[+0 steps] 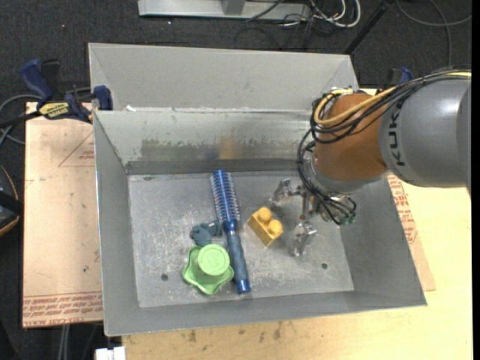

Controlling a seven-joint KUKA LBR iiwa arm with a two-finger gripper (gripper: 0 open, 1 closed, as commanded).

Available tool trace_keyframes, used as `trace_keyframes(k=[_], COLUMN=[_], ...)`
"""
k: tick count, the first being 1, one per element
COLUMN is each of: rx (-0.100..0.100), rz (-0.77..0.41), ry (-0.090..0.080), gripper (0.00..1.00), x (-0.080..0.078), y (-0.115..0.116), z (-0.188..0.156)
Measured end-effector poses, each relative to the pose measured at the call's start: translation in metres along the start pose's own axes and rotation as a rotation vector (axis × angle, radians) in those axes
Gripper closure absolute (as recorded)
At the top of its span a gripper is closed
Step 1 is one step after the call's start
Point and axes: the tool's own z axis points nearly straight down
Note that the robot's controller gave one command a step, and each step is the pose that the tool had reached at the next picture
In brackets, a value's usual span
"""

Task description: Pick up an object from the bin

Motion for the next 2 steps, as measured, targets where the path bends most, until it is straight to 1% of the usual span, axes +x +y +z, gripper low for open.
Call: trace_keyframes(k=[1, 2], rx=[-0.006, 0.007], rz=[-0.258, -0.797], ry=[0.004, -0.014], gripper=[0.00, 0.00], x=[0.059, 0.025], y=[0.122, 0.138], z=[-0.067, -0.005])
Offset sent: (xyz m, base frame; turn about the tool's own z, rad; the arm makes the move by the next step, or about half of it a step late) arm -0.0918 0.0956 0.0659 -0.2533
